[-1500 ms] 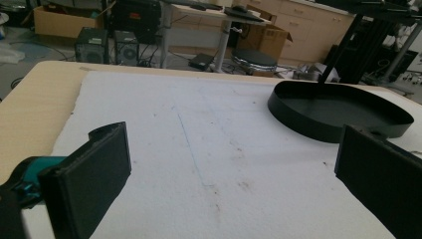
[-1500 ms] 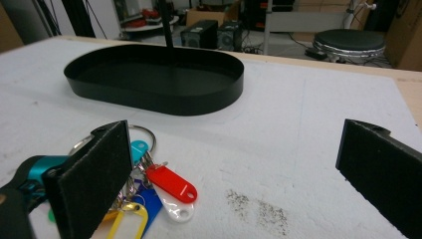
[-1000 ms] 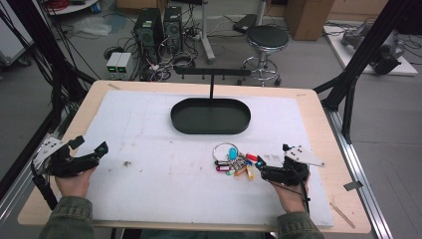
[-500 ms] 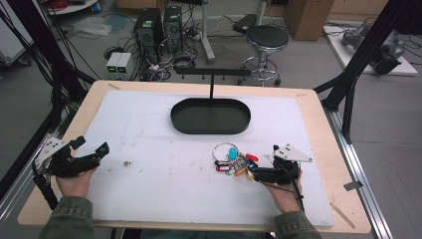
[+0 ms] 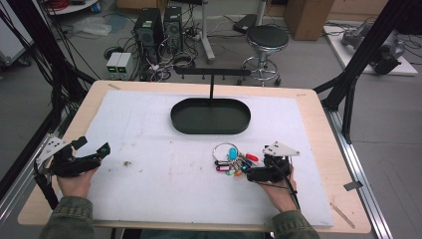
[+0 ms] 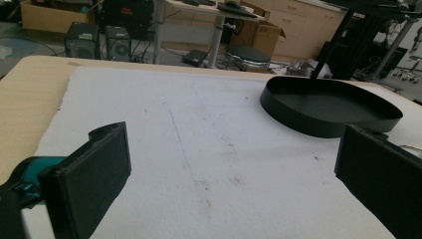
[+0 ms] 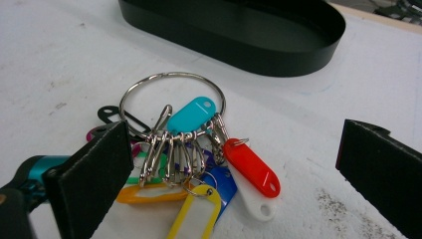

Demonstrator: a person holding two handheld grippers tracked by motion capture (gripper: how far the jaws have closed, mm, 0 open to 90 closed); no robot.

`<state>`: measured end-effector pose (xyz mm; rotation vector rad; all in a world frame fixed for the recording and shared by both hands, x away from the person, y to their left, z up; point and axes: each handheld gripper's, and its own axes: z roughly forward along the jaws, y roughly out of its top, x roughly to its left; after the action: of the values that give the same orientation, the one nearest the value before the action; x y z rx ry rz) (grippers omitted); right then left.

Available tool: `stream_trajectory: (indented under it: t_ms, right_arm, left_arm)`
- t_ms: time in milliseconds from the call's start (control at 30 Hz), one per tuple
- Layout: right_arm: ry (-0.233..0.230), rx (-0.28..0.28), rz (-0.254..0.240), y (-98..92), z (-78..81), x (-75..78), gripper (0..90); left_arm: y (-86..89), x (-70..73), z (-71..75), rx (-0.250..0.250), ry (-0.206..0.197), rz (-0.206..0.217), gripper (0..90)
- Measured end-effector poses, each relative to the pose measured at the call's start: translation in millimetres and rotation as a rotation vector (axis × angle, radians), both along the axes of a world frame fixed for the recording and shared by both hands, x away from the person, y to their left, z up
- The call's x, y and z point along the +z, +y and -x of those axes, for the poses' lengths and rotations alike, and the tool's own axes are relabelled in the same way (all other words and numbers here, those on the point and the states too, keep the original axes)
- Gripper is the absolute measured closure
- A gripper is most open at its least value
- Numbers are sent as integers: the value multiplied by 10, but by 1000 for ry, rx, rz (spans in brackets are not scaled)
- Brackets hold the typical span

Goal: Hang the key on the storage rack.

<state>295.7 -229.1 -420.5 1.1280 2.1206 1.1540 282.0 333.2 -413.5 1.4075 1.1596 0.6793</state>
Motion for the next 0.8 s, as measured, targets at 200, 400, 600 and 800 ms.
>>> stream_trajectory:
  t_ms: [200,400,600,800]
  right_arm:
    - [42,24,12,30,-73,-9,5]
    - [119,55,28,57,-176,-51,5]
    - [160,82,63,111,-274,-90,24]
    - [186,94,76,134,-368,-88,52]
  left_arm:
    - [-5,-2,-2,-5,2,-5,17]
    - [-12,-5,-5,-7,5,-3,17]
    - [-14,-7,-10,-15,8,-2,17]
    - [-11,-12,-15,-17,10,2,17]
